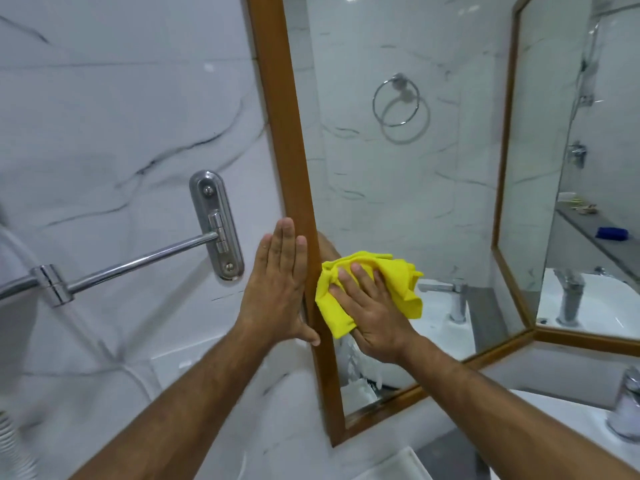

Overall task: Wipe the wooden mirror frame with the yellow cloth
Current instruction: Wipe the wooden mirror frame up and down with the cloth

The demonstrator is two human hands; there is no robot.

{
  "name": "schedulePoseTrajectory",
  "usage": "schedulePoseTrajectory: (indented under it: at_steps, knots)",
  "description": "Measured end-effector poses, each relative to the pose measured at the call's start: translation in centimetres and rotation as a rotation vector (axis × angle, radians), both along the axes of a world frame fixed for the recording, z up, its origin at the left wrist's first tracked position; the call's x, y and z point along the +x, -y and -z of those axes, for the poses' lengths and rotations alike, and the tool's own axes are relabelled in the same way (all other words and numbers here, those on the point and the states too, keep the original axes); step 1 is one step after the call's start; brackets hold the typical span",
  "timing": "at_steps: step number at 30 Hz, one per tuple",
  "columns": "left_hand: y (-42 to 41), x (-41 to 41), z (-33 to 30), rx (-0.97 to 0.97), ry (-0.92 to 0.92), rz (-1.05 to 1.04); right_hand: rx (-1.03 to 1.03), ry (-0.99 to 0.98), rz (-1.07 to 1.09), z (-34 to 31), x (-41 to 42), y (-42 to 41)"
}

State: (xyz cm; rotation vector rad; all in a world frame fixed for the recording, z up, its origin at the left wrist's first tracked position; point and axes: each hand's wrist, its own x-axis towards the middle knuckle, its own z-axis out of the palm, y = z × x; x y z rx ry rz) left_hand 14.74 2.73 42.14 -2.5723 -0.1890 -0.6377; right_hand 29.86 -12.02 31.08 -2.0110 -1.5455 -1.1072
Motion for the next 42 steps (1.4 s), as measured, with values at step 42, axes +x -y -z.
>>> schedulePoseTrajectory:
  at_steps: [42]
  knots:
    - [-2.0,1.6,13.7,-0.1,-0.01,0.12,-0.452,-0.461,-0.18,22.4,-3.3,4.6]
